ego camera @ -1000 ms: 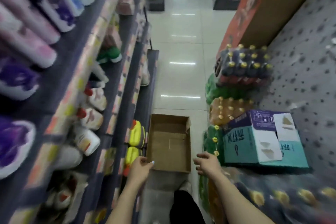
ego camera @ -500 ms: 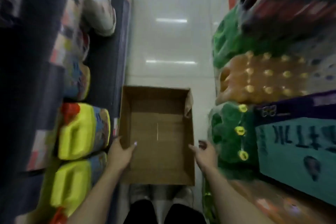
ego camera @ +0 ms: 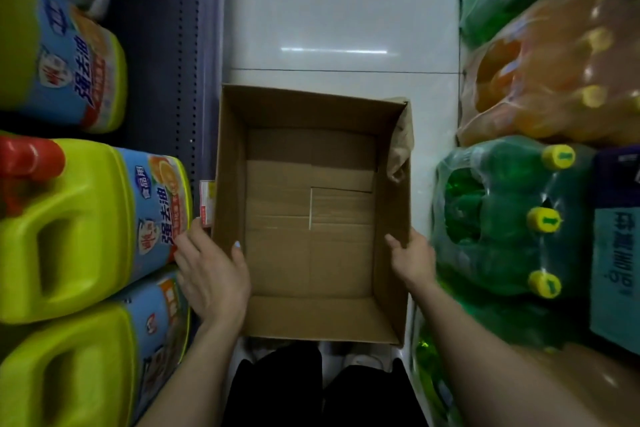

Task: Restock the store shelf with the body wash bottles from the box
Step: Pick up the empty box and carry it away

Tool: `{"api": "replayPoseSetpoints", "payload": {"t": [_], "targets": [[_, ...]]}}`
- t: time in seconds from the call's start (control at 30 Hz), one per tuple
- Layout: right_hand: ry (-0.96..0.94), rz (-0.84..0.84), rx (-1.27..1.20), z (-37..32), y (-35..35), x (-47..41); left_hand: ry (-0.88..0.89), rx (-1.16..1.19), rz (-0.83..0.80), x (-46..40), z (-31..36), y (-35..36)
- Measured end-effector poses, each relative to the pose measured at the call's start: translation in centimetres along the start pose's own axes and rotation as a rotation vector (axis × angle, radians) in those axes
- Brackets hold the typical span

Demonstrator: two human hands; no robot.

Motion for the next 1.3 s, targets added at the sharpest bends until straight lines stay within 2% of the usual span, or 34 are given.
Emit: {"api": "replayPoseSetpoints", "payload": {"t": [0.07, 0.23, 0.33, 0.4, 0.47, 0.67, 0.93, 1.1, 1.3], "targets": [[0.015, -0.011, 0.003, 0.2, -1.0, -0.1, 0.039, -0.008, -0.037, -0.1, -0.2, 0.3], [0.034, -0.031, 0.026, 0.4, -3.6, 0.5, -0.051, 0.199, -0.191, -0.7, 0.2, 1.1], [0.009, -0.019, 0.023, -1.0, -6.1, 1.9, -0.069, 0.355, -0.292, -0.8, 0.8, -0.8], [-0.019, -0.016, 0.040, -2.6, -8.6, 3.4, -0.040, 0.366, -0.352, -0.5, 1.3, -3.5], [-0.037, -0.022, 0.046, -4.7, -11.6, 5.5, 0.007, 0.392, -0.372, -0.1, 1.9, -7.1], [-0.055, -0.081, 0.019, -13.0, -24.4, 14.3, -0.047, 0.547, -0.417, 2.0, 5.7, -23.0], [-0.168, -0.083, -0.079, -23.5, -41.8, 26.4, 0.101, 0.590, -0.365, 3.9, 13.3, -45.7], [-0.189, -0.052, -0.130, -28.9, -47.3, 30.0, 0.173, 0.604, -0.319, 1.9, 17.1, -54.5], [-0.166, -0.008, -0.197, -34.8, -50.3, 30.5, 0.243, 0.637, -0.328, -2.1, 22.3, -60.6]]}}
Point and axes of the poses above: each hand's wrist, its own x-axis away from the middle knuckle, its own y-axis out of the palm, z = x × y, the point moved 8 cm from there along -x, towards the middle knuckle, and after that the axes turned 7 degrees about z, right-handed, at the moved point
